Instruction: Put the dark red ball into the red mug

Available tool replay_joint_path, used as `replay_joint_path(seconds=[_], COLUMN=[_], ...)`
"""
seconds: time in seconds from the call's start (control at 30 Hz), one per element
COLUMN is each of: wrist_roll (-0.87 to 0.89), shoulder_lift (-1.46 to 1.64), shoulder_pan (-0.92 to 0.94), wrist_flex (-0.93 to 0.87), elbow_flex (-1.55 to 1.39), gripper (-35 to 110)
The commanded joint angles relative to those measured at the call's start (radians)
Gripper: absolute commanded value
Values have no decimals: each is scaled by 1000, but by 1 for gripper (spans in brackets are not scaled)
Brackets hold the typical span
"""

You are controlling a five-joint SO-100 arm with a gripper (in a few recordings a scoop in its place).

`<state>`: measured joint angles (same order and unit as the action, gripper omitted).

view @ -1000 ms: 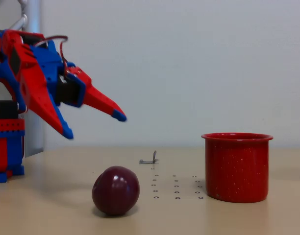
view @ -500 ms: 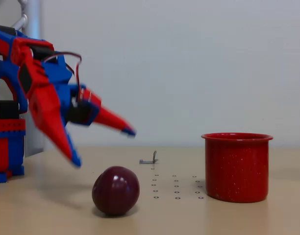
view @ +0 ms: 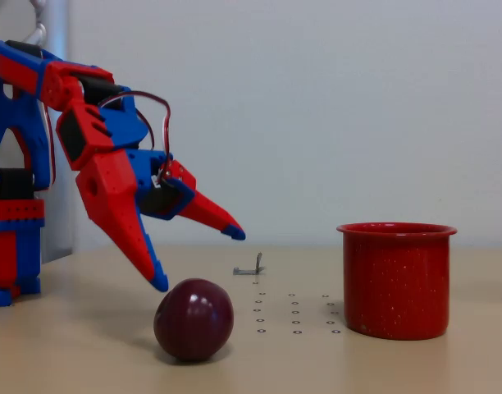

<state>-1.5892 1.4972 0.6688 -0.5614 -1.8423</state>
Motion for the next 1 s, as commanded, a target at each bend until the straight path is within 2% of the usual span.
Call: replay_joint_path(seconds=[0.0, 0.33, 0.97], wrist_roll=[21, -18, 21], shoulder_lift=[28, -26, -115], shoulder_pan=[40, 138, 97], wrist_flex=[11, 40, 140], elbow_flex=[89, 94, 126], gripper=[57, 55, 52])
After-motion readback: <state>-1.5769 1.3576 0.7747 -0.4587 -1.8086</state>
